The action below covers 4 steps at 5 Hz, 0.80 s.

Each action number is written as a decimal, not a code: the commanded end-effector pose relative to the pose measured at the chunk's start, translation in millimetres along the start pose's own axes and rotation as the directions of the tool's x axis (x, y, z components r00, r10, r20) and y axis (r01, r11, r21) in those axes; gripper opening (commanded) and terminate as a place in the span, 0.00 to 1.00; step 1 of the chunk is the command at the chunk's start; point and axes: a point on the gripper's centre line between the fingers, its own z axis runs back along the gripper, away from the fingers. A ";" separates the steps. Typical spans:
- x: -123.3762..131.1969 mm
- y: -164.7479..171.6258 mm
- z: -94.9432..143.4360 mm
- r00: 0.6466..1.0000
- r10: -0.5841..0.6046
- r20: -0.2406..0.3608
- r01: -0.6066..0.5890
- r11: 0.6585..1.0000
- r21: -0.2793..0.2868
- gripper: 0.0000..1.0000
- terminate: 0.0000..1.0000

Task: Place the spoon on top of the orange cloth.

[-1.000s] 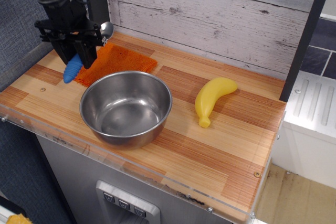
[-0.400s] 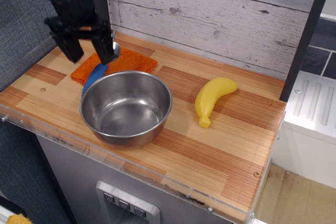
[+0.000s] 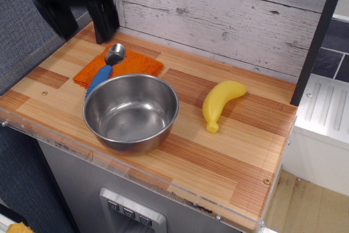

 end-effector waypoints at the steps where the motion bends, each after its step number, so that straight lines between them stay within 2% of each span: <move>1: -8.6 -26.1 5.1 0.973 -0.172 -0.154 0.171 0.985 -0.017 1.00 0.00; 2: 0.5 -30.5 -5.8 0.954 -0.225 -0.198 0.234 0.972 0.020 1.00 0.00; 3: 8.8 -40.6 -9.2 0.940 -0.272 -0.206 0.291 0.954 0.069 1.00 0.00; 4: 10.2 -47.9 -5.2 0.941 -0.281 -0.189 0.306 0.946 0.112 1.00 0.00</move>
